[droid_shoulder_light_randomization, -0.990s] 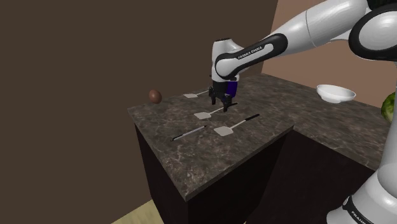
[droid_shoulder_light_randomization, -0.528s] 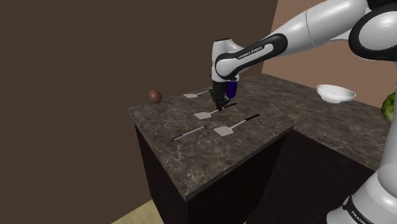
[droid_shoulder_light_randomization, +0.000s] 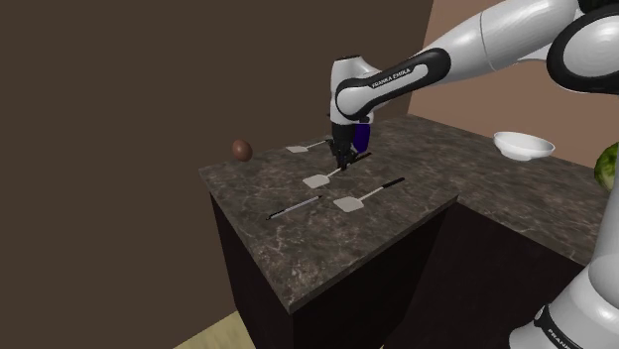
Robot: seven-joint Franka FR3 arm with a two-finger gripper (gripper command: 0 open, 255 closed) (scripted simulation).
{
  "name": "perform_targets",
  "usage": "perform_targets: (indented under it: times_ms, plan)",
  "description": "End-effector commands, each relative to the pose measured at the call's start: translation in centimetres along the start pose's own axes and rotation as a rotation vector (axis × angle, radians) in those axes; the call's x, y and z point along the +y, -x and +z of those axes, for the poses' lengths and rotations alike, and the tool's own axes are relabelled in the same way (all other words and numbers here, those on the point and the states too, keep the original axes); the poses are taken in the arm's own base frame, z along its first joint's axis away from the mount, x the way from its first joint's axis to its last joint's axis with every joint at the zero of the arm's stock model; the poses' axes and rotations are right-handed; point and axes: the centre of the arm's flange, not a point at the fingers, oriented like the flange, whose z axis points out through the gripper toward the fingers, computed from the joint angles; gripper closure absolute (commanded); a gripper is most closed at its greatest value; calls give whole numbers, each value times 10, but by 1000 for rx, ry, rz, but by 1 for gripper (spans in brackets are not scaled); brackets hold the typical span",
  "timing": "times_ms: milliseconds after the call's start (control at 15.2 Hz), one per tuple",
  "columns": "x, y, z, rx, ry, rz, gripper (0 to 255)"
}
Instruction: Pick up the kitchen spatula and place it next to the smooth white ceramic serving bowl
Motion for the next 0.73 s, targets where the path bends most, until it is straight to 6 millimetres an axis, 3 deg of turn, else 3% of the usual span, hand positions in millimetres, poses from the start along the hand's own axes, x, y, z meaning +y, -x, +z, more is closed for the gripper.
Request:
perform_targets:
  times_ms: [0,660]
  plan:
    - [0,-1,-11,0,0,0,255]
    - [0,-4,-63,0,0,0,255]
